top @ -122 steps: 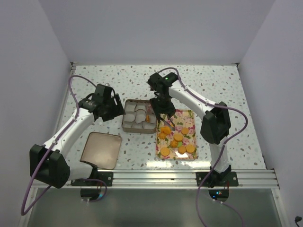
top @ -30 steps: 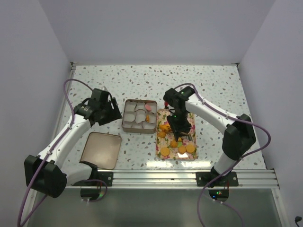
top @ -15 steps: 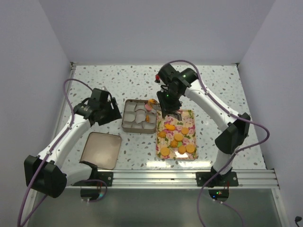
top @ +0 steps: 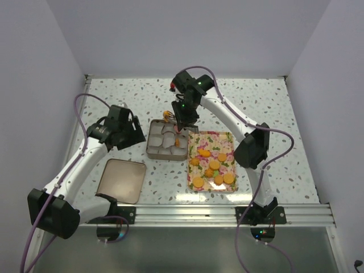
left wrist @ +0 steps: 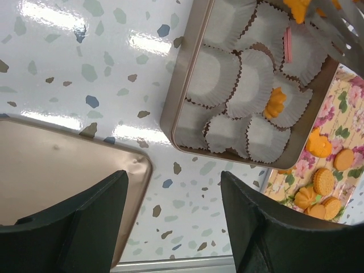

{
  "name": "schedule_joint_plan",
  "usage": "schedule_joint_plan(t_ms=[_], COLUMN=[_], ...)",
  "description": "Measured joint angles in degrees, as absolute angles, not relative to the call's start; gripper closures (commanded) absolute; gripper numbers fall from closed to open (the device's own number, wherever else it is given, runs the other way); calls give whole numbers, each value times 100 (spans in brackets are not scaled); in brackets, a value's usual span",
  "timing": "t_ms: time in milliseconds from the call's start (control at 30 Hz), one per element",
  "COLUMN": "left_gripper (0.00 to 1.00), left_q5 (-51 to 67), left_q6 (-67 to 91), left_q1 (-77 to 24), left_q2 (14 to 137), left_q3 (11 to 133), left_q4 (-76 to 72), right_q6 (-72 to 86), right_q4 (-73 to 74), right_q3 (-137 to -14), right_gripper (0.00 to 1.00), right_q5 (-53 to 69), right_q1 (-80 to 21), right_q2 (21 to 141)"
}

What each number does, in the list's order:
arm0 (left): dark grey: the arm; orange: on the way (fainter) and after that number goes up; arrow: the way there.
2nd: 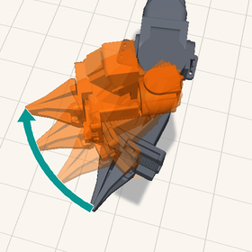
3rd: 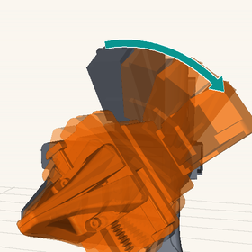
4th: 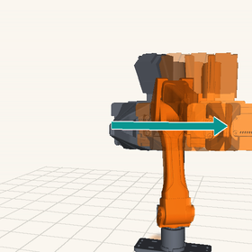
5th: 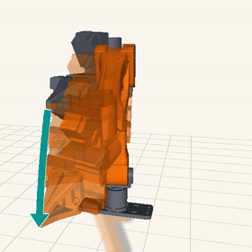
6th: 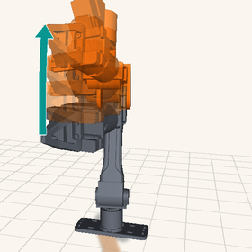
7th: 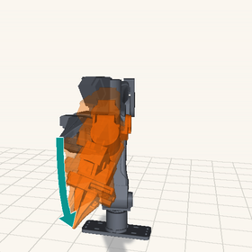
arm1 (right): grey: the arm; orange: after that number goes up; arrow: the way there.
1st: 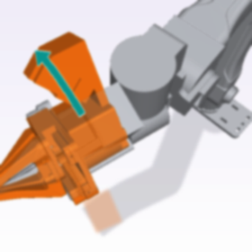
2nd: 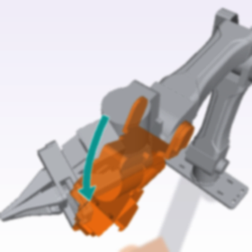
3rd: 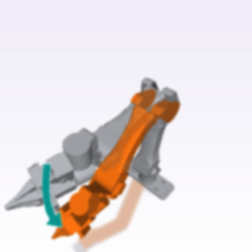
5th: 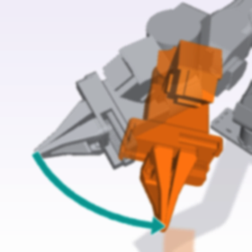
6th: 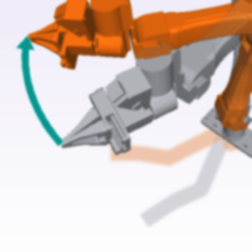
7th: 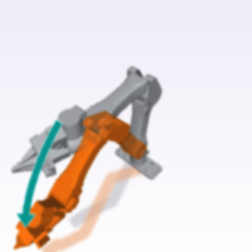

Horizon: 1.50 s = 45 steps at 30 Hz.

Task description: Pack the cookies

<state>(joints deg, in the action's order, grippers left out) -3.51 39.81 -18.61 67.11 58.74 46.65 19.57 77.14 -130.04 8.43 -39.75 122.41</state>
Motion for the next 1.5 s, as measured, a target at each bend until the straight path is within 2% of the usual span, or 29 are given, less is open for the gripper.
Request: schedule_joint_plan(t_ms=[233, 533, 667, 800, 933, 1500], left_gripper=[28, 28, 28, 28, 28, 28], left_q5=[-419, -471, -469, -469, -471, -469], left_q6=[3935, 3918, 3916, 3916, 3916, 3920], left_q1=[-1850, -1848, -1848, -1848, -1848, -1844], left_q2=[6674, 6674, 6674, 6674, 6674, 6672], left_q3=[5876, 5876, 5876, 5876, 5876, 5876], left_q4=[4818, 4890, 4890, 4893, 4895, 4895], right_q6=[1959, 1962, 1968, 1990, 1999, 1990], right_q4=[7714, 7719, 7714, 7719, 7712, 7712], right_q3=[-12967, -12309, -12355, -12586, -12696, -12707], right_gripper=[75, 73, 71, 64, 62, 58], right_q5=[878, 884, 882, 882, 875, 694], right_q1=[-4003, -4007, -4007, -4007, -4007, -4007], right_q2=[12438, 12436, 12442, 12505, 12543, 12540])
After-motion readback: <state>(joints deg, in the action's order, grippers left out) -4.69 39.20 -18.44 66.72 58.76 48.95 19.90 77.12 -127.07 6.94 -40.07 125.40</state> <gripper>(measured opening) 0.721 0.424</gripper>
